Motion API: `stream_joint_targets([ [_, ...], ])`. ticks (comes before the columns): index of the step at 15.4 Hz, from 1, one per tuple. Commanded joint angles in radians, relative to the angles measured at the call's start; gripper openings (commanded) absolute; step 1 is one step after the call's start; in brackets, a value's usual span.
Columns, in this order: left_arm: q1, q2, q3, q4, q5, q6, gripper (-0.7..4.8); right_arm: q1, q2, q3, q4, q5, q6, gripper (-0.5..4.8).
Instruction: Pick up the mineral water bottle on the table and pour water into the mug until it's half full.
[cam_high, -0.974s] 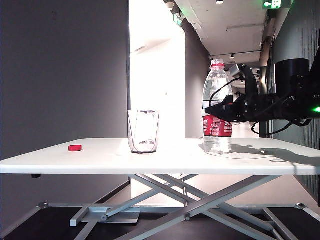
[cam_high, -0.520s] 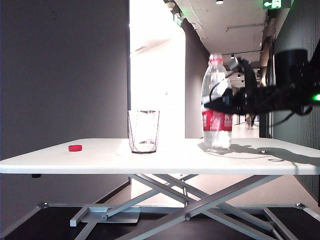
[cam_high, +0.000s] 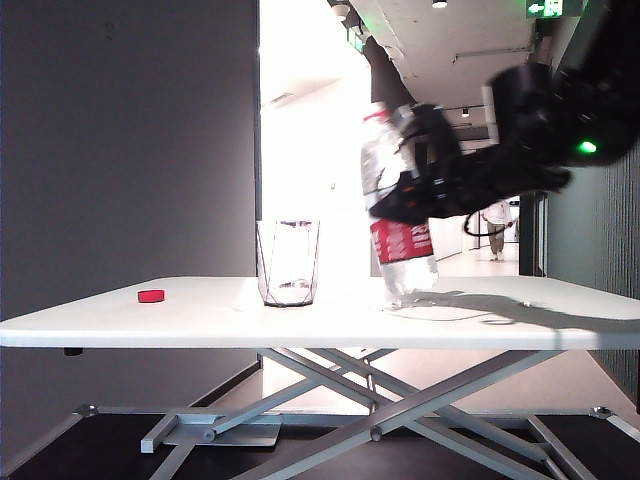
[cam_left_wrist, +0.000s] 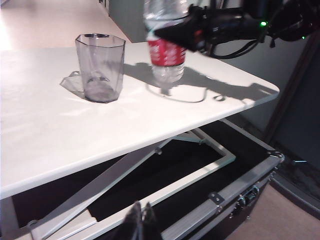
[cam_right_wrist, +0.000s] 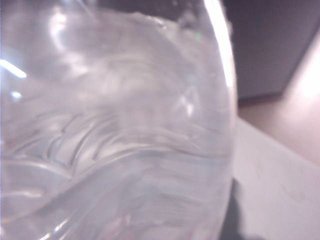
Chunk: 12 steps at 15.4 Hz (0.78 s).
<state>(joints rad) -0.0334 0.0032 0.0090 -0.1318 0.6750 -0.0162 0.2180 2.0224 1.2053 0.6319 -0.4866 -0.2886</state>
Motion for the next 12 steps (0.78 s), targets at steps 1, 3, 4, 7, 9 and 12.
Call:
stream_joint_targets([
  [1, -0.001, 0.000, 0.001, -0.003, 0.026, 0.005, -0.05, 0.053, -0.033, 0.050, -0.041, 0.237, -0.084, 1.76],
  [3, -0.001, 0.000, 0.001, -0.003, 0.029, 0.005, -0.05, 0.111, -0.033, 0.077, -0.118, 0.375, -0.210, 1.76],
  [4, -0.001, 0.000, 0.001, -0.003, 0.029, 0.005, -0.05, 0.130, -0.033, 0.077, -0.123, 0.405, -0.269, 1.76],
  [7, -0.002, 0.000, 0.001, -0.003, 0.028, 0.009, -0.05, 0.183, -0.033, 0.077, -0.129, 0.528, -0.391, 1.76],
  [9, -0.002, 0.000, 0.001, -0.003, 0.029, 0.009, -0.05, 0.196, -0.033, 0.077, -0.135, 0.593, -0.402, 1.76],
  [12, -0.001, 0.000, 0.001, -0.003, 0.029, 0.008, -0.05, 0.196, -0.033, 0.077, -0.159, 0.650, -0.477, 1.76],
])
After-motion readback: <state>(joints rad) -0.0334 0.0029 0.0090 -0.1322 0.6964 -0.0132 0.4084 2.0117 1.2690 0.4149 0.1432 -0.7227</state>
